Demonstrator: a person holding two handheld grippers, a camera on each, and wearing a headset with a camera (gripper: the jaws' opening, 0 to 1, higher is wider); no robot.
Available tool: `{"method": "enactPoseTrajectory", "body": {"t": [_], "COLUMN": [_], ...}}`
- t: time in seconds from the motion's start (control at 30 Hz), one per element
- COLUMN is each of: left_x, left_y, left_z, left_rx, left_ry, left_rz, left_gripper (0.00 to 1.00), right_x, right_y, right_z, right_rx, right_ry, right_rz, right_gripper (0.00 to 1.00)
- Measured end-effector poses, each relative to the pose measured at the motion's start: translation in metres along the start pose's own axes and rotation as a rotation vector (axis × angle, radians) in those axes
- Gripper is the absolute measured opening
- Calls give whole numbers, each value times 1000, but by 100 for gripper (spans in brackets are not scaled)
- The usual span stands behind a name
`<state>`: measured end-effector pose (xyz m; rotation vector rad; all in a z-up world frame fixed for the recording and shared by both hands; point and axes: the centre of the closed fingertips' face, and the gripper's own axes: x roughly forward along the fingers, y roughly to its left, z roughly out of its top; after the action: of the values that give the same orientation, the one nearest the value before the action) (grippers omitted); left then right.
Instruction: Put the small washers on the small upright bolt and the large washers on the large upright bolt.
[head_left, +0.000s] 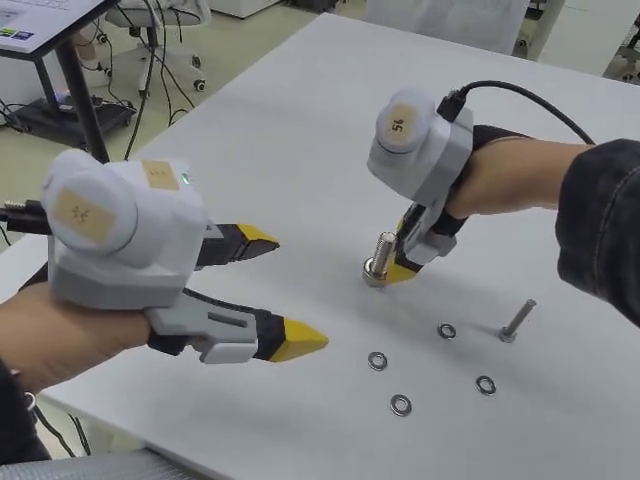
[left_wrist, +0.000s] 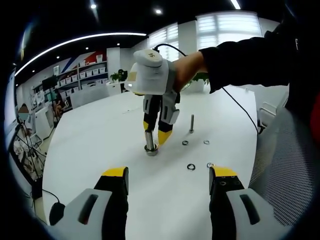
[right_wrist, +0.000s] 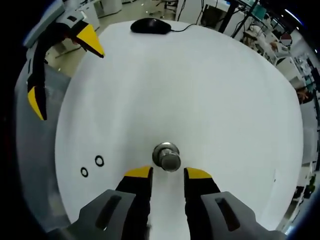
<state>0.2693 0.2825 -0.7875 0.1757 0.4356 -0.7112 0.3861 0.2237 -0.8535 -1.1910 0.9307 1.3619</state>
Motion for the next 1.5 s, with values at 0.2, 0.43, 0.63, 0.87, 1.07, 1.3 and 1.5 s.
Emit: {"method": "enactPoseTrajectory", "body": {"t": [0.2,0.43,0.63,0.87,1.07,1.3,1.5], "left_x": [2,6,11,14,17,20,20], "left_y": [-4,-8,-12,-18,-25,-37,-44], "left_z": [1,4,10,15,20,22,22], "left_rx": [5,15,32,52,65,84,93], "left_ry": [0,2,3,2,1,4,3], "left_rz": [-13,-31,-54,-81,-104,-142,-161], "left_gripper": [65,64,64,64,63,63,62], "right_x": [-14,-30,-40,-45,-43,-39,-38], "right_y": [2,10,21,41,67,92,111], "right_z": [-9,-12,-24,-41,-55,-68,-66], "right_rx": [11,24,40,79,120,158,176], "right_ry": [-7,-38,-56,-74,-82,-79,-95], "right_rz": [-26,-55,-75,-77,-56,-35,-16], "right_gripper": [26,26,25,25,25,25,25]}}
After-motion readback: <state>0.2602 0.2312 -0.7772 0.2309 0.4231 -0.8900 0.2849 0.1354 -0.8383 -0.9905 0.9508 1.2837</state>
